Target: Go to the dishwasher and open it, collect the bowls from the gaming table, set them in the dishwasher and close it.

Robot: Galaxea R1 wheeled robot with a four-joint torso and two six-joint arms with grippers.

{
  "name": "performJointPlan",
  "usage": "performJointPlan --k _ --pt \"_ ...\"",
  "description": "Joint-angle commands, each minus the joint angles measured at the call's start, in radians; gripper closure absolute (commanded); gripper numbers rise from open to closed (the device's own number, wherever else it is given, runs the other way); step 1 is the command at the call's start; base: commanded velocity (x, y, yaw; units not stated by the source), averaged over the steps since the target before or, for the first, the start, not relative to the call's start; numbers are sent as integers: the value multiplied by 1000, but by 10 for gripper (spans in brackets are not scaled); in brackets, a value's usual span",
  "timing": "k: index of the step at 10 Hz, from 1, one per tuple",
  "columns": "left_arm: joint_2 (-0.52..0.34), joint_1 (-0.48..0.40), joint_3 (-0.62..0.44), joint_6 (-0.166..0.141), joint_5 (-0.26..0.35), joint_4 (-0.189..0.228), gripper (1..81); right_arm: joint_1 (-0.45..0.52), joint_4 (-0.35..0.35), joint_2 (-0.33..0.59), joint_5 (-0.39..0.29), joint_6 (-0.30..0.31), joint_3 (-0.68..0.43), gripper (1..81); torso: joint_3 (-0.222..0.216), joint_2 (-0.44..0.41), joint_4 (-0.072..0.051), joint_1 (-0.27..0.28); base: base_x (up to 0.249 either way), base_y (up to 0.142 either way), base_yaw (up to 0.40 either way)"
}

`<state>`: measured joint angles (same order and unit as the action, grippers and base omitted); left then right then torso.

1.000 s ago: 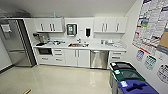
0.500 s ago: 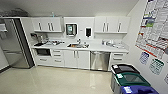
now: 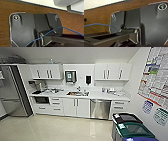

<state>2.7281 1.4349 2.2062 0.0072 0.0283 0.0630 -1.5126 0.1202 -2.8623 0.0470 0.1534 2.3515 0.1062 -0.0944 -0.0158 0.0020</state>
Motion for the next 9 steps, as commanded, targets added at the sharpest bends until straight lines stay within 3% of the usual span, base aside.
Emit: performJointPlan --k 1,9 --pt "-16 -57 -19 8 51 -3 10 51 13 7 -55 -5 -22 10 0 0 0 0 147 0 0" --pt "-14 -57 -19 7 51 -3 10 56 13 9 -56 -5 -23 10 0 0 0 0 145 0 0"
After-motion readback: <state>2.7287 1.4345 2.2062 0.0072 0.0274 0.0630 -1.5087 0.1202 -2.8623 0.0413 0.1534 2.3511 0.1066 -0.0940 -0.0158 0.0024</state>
